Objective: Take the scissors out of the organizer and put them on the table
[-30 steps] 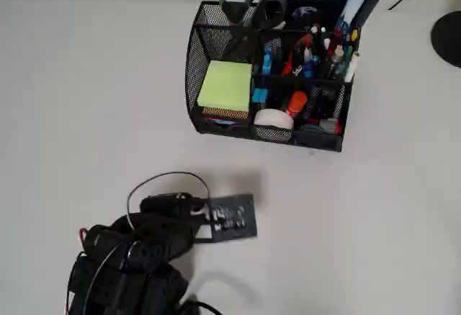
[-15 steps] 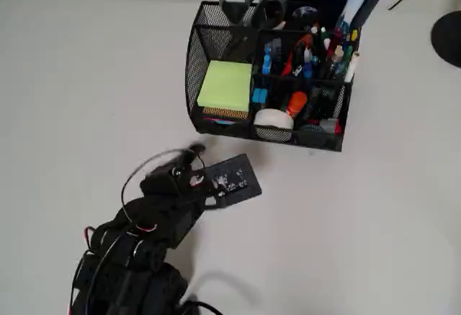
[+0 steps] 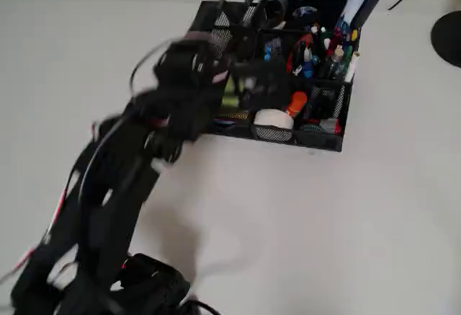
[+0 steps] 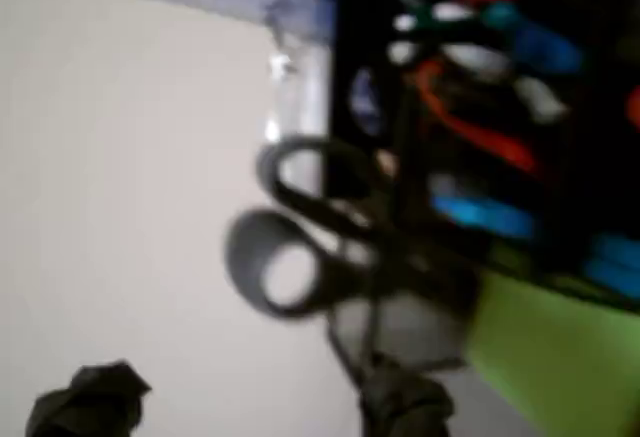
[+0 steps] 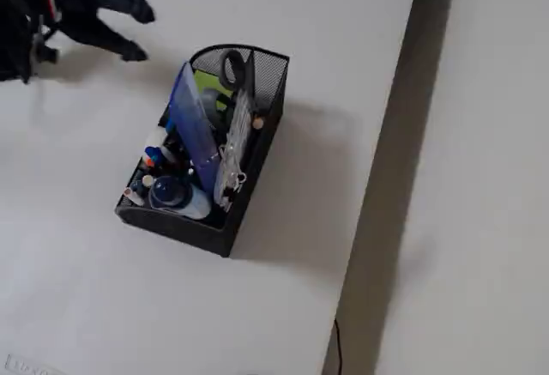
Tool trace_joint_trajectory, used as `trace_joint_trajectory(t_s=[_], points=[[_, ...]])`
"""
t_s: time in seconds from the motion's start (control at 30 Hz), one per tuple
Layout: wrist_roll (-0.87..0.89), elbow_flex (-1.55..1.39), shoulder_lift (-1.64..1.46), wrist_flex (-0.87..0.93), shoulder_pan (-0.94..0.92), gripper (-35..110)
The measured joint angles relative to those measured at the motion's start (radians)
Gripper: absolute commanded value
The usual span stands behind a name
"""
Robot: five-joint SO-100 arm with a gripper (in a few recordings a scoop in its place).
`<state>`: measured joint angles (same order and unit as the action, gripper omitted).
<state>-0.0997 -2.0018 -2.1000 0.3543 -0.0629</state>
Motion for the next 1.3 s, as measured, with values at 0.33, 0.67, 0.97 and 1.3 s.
trace_joint_trajectory(t_s=[0.33,0.67,0.97,1.3], points=[[0.046,0.397,0.396,0.026,-0.003,30],[0.046,0.604,0.624,0.026,-0.021,29],[0.046,0.715,0.735,0.026,-0.034,1],[0.055,0.753,0.701,0.083,-0.031,0]])
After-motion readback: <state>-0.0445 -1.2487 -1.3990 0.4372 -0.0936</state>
